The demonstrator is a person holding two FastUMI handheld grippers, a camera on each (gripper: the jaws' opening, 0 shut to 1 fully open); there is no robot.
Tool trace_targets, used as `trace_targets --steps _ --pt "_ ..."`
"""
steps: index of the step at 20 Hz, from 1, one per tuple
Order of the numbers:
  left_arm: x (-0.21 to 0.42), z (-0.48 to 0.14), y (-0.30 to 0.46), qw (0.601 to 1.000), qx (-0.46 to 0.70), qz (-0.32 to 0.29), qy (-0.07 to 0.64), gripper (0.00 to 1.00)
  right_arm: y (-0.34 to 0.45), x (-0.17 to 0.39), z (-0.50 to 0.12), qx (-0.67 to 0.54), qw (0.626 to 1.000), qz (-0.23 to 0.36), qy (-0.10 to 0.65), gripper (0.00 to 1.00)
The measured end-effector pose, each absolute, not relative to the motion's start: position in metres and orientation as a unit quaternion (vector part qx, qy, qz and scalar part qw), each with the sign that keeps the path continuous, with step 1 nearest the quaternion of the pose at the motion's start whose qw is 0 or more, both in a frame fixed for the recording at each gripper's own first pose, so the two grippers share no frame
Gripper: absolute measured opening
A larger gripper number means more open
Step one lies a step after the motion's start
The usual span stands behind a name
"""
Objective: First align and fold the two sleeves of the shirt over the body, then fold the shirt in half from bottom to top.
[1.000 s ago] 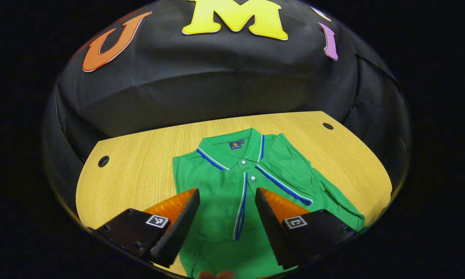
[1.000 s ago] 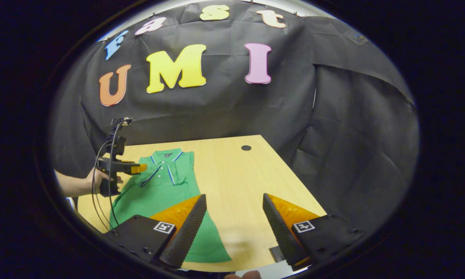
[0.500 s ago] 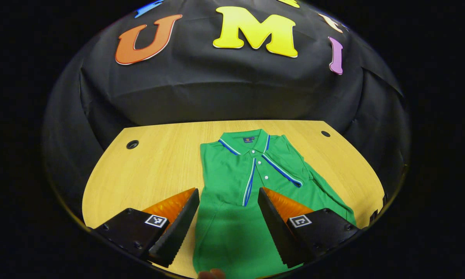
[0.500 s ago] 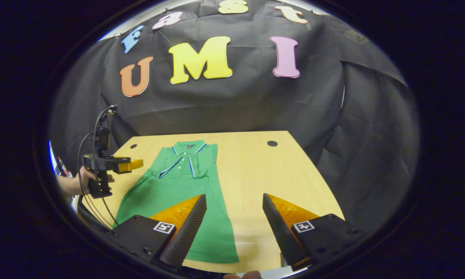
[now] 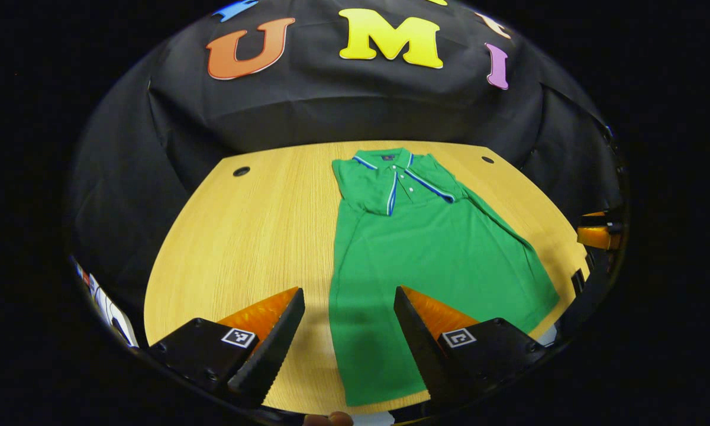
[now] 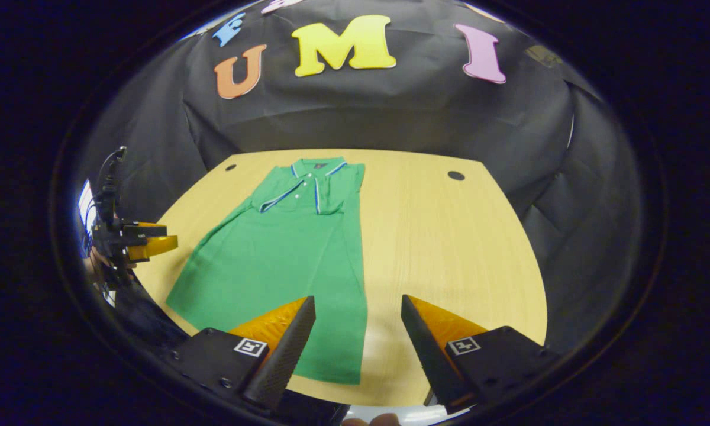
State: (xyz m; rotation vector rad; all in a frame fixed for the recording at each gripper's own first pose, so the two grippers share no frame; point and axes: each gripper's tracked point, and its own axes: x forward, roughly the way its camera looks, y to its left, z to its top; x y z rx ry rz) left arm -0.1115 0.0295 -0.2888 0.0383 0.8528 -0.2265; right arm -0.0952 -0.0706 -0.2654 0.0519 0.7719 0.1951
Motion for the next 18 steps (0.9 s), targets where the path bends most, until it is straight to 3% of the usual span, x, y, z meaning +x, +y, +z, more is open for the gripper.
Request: trace_targets --steps 7,8,18 --pt "-0.196 -0.313 0.027 0.864 0.007 -0.151 0.481 0.98 -0.069 -0.135 -0.323 -0.011 0.883 0.115 0.455 0.97" --pt "-0.200 -0.317 0.025 0.859 -0.003 -0.151 0.489 0.98 -0.066 -0.142 -0.329 -0.015 0.877 0.121 0.465 0.92" --pt "-0.223 -0.354 0.020 0.833 -0.009 -0.150 0.532 0.99 -0.050 -0.161 -0.366 -0.048 0.860 0.137 0.489 0.95"
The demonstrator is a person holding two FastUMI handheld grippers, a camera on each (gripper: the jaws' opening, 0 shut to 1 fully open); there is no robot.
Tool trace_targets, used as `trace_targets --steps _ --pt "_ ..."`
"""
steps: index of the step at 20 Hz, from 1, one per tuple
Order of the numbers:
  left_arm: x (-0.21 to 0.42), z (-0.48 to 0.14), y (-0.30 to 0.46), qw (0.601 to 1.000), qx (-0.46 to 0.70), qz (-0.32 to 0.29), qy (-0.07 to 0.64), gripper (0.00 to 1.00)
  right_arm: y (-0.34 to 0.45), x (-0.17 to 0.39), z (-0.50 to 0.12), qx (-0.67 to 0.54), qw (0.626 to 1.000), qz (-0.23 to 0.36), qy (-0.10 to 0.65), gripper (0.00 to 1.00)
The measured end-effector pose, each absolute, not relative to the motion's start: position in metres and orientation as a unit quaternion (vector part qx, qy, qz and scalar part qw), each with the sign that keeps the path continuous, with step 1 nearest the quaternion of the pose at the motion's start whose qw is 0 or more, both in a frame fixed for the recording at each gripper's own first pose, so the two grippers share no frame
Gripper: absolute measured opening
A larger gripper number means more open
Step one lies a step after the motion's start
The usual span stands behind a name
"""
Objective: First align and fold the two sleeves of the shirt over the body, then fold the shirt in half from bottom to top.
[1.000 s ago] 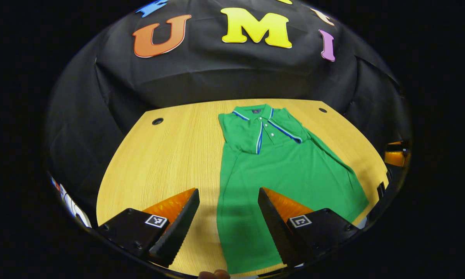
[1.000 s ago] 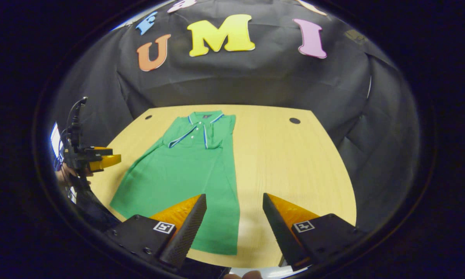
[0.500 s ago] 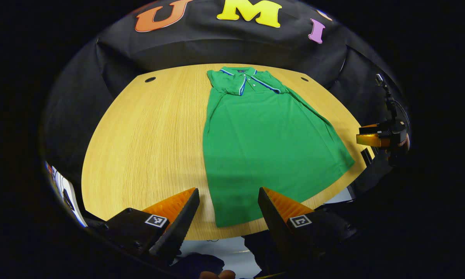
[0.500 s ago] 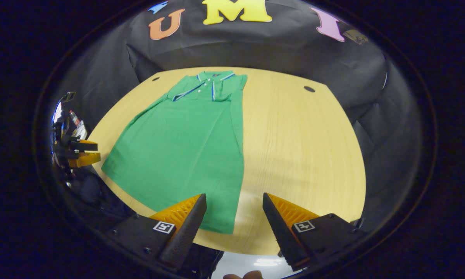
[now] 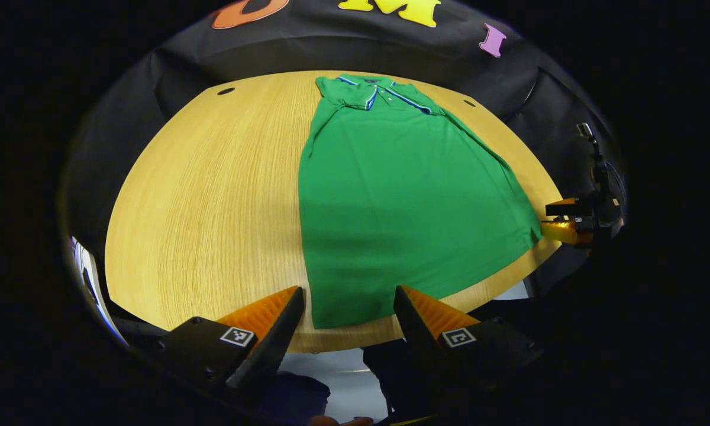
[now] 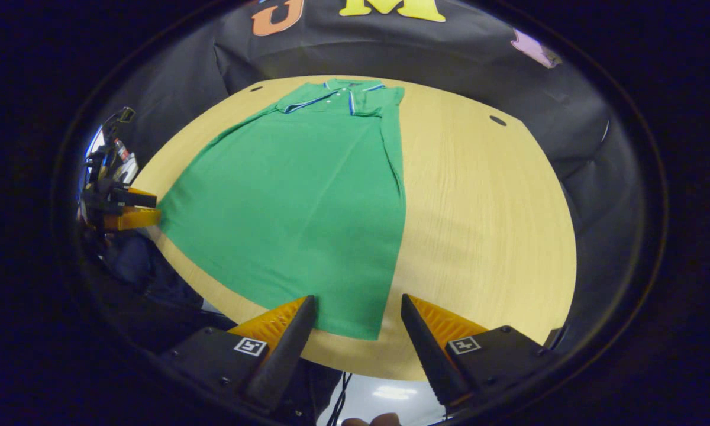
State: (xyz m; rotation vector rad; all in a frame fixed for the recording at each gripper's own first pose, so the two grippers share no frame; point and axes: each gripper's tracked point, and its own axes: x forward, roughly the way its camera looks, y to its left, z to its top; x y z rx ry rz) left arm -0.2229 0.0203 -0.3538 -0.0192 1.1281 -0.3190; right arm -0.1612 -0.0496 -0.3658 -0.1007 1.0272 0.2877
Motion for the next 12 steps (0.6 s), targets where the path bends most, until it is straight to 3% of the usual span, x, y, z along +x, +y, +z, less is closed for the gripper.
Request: trace_targets --steps 9,10,12 --pt "-0.213 -0.363 0.012 0.847 0.038 -0.104 0.520 1.00 -0.033 -0.156 -0.382 -0.049 0.858 0.131 0.494 0.95" --pt "-0.212 -0.363 0.009 0.851 0.030 -0.095 0.515 0.90 -0.032 -0.156 -0.381 -0.052 0.859 0.133 0.491 0.94" --pt "-0.209 -0.363 -0.003 0.854 0.038 -0.115 0.506 0.67 -0.031 -0.158 -0.380 -0.057 0.859 0.139 0.489 0.50"
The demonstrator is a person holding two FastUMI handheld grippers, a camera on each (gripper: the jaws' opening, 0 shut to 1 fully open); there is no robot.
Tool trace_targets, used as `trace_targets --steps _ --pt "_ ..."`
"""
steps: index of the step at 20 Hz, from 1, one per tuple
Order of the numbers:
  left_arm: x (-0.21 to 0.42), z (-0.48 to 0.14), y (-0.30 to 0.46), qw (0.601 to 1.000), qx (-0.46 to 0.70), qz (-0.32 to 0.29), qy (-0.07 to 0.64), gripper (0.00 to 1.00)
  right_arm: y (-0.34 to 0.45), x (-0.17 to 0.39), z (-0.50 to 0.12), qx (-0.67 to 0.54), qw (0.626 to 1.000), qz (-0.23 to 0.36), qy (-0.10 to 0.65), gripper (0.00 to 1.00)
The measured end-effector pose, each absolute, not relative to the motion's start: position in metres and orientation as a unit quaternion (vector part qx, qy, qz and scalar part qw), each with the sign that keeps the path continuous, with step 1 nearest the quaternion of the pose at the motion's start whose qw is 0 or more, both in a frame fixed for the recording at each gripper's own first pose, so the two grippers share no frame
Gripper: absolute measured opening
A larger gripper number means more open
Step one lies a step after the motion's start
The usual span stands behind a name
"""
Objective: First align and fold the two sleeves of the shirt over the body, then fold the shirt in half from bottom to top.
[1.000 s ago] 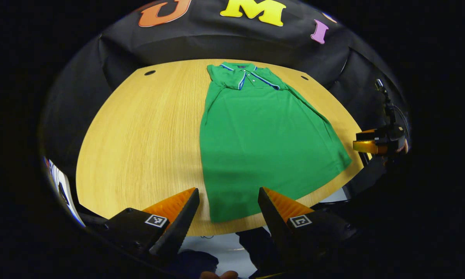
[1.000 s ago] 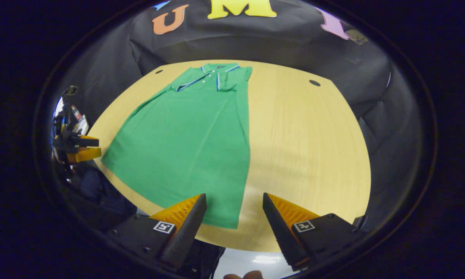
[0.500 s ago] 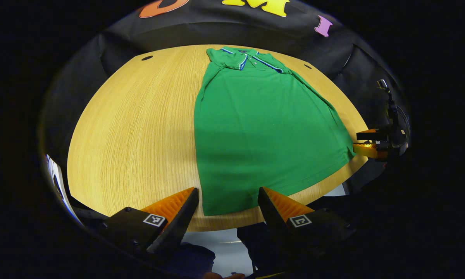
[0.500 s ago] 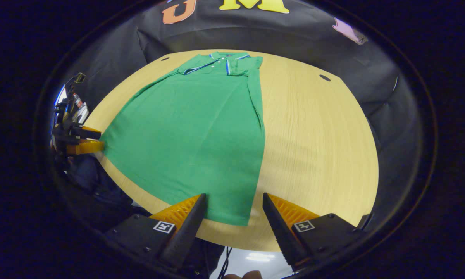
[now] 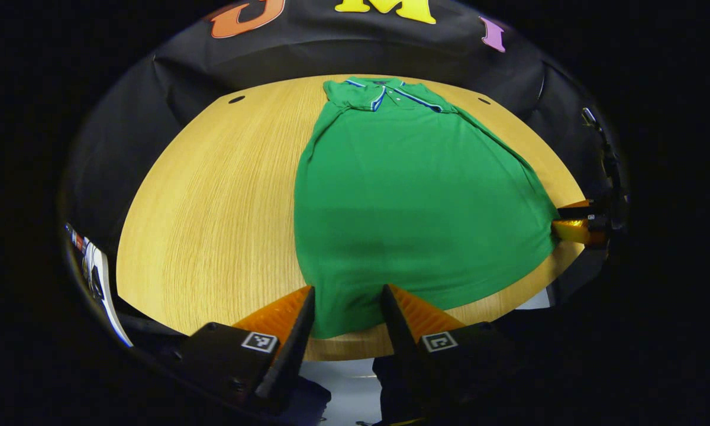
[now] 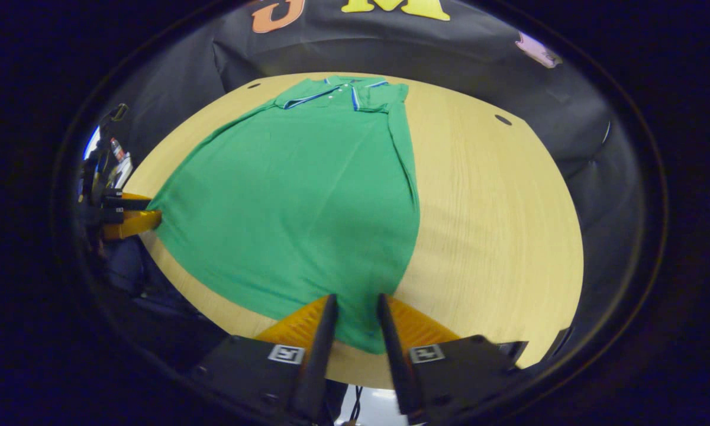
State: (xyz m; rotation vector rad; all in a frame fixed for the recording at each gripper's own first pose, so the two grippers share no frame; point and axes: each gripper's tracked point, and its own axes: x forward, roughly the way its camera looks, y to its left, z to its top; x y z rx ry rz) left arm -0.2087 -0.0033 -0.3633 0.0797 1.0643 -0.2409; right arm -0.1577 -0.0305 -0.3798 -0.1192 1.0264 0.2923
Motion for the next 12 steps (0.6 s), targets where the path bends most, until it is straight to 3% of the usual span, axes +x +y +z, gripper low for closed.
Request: trace_targets --steps 2,3,5,6,12 --pt "-0.208 -0.360 -0.009 0.849 0.043 -0.138 0.507 0.29 -0.029 -0.158 -0.380 -0.059 0.854 0.148 0.494 0.05" --pt "-0.207 -0.360 -0.011 0.846 0.031 -0.145 0.511 0.10 -0.027 -0.157 -0.381 -0.054 0.850 0.153 0.501 0.04" --pt "-0.202 -0.356 -0.014 0.841 -0.010 -0.152 0.519 0.04 -0.025 -0.155 -0.376 -0.042 0.847 0.158 0.505 0.01" --pt "-0.198 -0.351 -0.012 0.842 -0.016 -0.151 0.518 0.03 -0.026 -0.151 -0.371 -0.041 0.850 0.158 0.502 0.05" --pt "-0.173 -0.318 -0.008 0.854 -0.005 -0.179 0.489 0.03 -0.021 -0.132 -0.333 -0.012 0.862 0.167 0.479 0.00"
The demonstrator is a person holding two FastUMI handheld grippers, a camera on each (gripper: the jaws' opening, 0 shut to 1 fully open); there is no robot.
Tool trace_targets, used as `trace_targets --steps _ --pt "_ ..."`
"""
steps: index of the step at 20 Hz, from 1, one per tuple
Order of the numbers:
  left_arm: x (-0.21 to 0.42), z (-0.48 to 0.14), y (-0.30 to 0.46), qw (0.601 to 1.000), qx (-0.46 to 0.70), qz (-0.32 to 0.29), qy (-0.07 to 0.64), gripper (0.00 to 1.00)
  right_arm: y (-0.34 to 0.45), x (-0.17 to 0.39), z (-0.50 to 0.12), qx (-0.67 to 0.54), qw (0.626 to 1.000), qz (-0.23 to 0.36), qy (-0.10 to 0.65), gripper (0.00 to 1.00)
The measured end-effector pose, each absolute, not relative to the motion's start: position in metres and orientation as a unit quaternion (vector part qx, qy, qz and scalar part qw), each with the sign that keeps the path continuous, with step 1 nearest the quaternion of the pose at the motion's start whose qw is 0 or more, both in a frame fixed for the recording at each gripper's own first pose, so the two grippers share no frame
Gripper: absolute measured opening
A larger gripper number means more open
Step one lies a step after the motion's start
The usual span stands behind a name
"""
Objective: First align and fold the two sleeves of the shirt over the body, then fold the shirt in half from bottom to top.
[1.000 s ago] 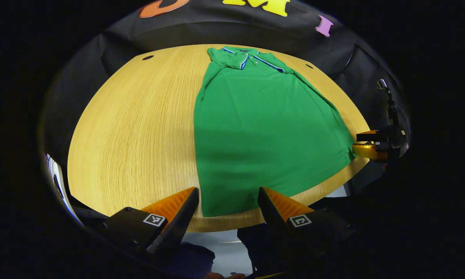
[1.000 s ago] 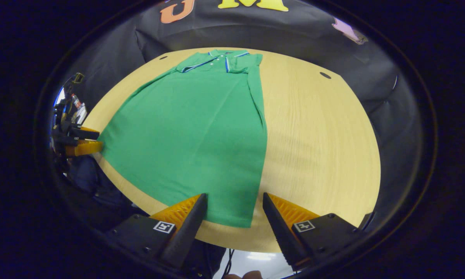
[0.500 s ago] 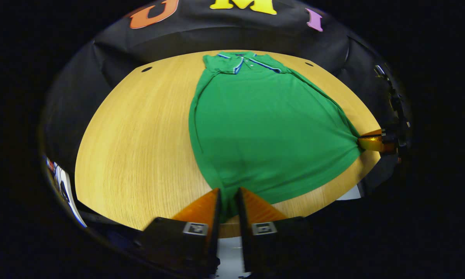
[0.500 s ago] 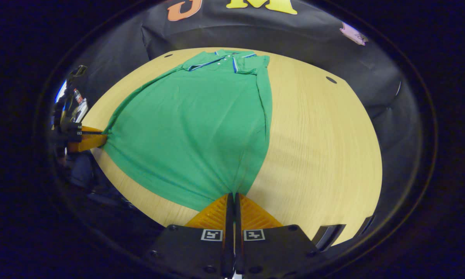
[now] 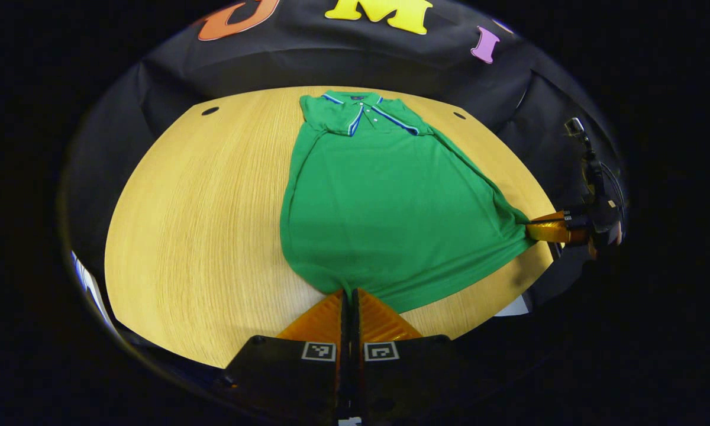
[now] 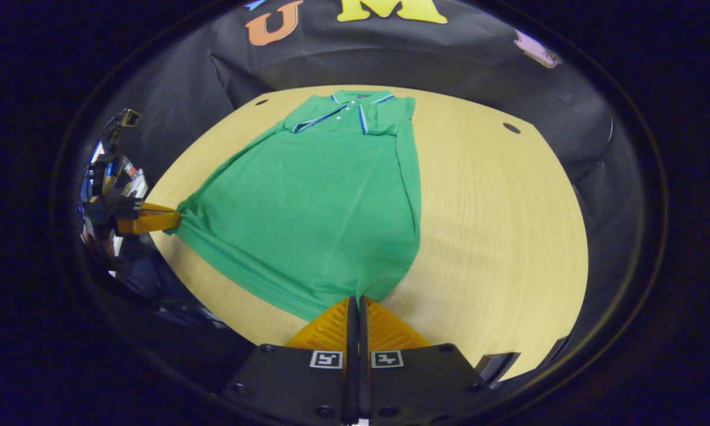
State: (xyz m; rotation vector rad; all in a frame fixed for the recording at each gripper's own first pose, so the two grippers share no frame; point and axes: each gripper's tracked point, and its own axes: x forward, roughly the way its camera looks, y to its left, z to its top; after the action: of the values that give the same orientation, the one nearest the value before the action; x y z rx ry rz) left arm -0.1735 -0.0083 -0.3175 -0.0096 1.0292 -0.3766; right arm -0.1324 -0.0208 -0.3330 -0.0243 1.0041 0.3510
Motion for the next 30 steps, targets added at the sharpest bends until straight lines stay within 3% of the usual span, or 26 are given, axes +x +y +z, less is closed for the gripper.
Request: trace_targets --steps 2,8,15,24,30 --pt "-0.164 -0.306 -0.009 0.858 0.001 -0.189 0.478 0.03 -0.021 -0.121 -0.319 0.000 0.867 0.167 0.469 0.05" --pt "-0.127 -0.267 -0.008 0.877 0.012 -0.201 0.436 0.04 -0.023 -0.082 -0.275 0.036 0.887 0.157 0.432 0.00" --pt "-0.068 -0.222 -0.010 0.895 -0.009 -0.204 0.396 0.04 -0.028 -0.032 -0.226 0.040 0.909 0.150 0.386 0.02" --pt "0.038 -0.165 -0.014 0.918 -0.006 -0.214 0.333 0.04 -0.018 0.066 -0.148 0.010 0.934 0.158 0.319 0.05" --pt "0.109 -0.142 -0.006 0.932 -0.030 -0.195 0.304 0.04 -0.011 0.132 -0.128 0.003 0.947 0.147 0.286 0.02"
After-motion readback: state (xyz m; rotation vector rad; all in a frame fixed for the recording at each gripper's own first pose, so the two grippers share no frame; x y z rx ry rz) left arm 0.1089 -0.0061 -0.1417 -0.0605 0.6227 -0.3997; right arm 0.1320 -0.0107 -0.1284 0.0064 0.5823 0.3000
